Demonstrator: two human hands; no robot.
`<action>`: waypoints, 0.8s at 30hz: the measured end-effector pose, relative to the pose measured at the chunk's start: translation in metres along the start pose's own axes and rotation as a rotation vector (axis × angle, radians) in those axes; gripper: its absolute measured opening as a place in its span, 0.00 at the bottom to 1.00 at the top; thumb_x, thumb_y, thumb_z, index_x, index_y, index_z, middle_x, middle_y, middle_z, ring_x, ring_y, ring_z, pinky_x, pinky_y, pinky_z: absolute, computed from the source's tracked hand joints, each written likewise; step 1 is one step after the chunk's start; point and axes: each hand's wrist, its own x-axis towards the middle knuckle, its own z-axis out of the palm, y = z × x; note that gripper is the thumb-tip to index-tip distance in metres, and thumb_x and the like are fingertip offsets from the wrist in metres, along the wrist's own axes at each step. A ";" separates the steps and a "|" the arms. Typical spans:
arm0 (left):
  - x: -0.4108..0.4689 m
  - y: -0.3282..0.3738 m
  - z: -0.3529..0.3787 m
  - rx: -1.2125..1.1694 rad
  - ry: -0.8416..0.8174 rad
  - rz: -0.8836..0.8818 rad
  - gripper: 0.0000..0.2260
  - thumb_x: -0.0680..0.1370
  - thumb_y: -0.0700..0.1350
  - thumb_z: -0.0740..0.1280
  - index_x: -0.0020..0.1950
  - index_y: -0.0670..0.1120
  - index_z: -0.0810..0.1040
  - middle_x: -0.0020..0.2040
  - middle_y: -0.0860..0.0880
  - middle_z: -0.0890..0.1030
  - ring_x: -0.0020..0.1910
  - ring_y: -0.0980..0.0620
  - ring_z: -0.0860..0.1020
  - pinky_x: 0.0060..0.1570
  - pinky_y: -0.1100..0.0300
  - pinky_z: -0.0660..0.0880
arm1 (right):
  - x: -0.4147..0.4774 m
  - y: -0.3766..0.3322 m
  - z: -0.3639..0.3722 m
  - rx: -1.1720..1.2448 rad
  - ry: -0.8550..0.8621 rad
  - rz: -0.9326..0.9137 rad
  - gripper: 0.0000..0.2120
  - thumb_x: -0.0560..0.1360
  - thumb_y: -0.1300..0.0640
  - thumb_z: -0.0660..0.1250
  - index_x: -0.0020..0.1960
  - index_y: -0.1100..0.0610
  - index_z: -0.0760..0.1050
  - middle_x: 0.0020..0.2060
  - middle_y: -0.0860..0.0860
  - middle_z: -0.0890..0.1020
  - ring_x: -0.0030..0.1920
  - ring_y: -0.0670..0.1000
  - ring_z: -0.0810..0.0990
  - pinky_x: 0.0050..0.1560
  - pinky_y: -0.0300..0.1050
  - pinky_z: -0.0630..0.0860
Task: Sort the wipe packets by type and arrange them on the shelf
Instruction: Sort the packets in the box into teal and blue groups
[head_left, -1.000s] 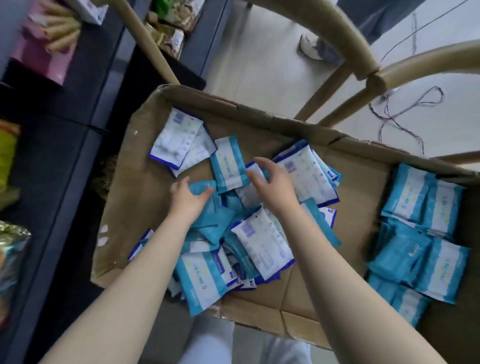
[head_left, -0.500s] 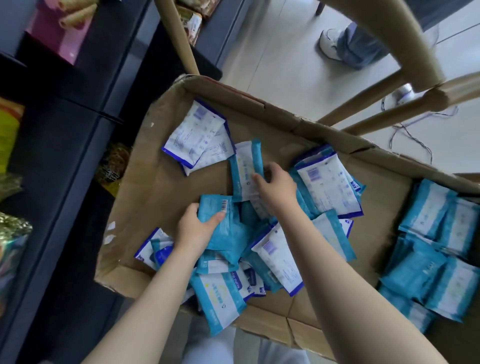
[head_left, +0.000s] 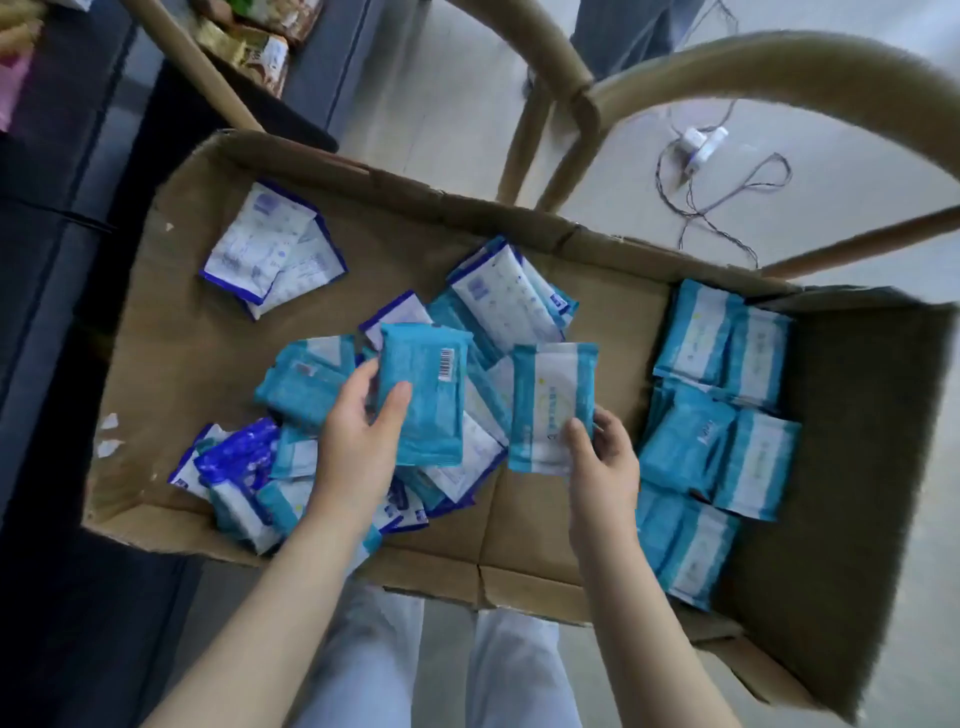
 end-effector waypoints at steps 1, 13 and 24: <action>-0.013 -0.001 0.018 -0.027 -0.060 -0.004 0.11 0.82 0.44 0.63 0.59 0.59 0.74 0.54 0.60 0.81 0.51 0.64 0.80 0.48 0.65 0.78 | -0.003 0.004 -0.022 0.026 0.050 0.030 0.08 0.81 0.62 0.65 0.57 0.51 0.76 0.54 0.50 0.83 0.54 0.46 0.81 0.51 0.35 0.75; -0.113 -0.137 0.220 0.350 -0.366 -0.124 0.12 0.78 0.36 0.67 0.61 0.43 0.77 0.51 0.51 0.74 0.49 0.55 0.76 0.53 0.65 0.74 | 0.004 0.104 -0.227 -0.108 0.376 0.380 0.10 0.81 0.61 0.63 0.61 0.55 0.72 0.57 0.55 0.80 0.54 0.56 0.80 0.59 0.56 0.78; -0.118 -0.136 0.241 0.330 -0.296 -0.144 0.12 0.79 0.40 0.68 0.62 0.45 0.77 0.53 0.50 0.80 0.47 0.63 0.77 0.41 0.74 0.73 | 0.014 0.098 -0.241 -0.211 0.369 0.183 0.20 0.79 0.57 0.67 0.71 0.56 0.71 0.66 0.52 0.77 0.66 0.51 0.75 0.61 0.38 0.68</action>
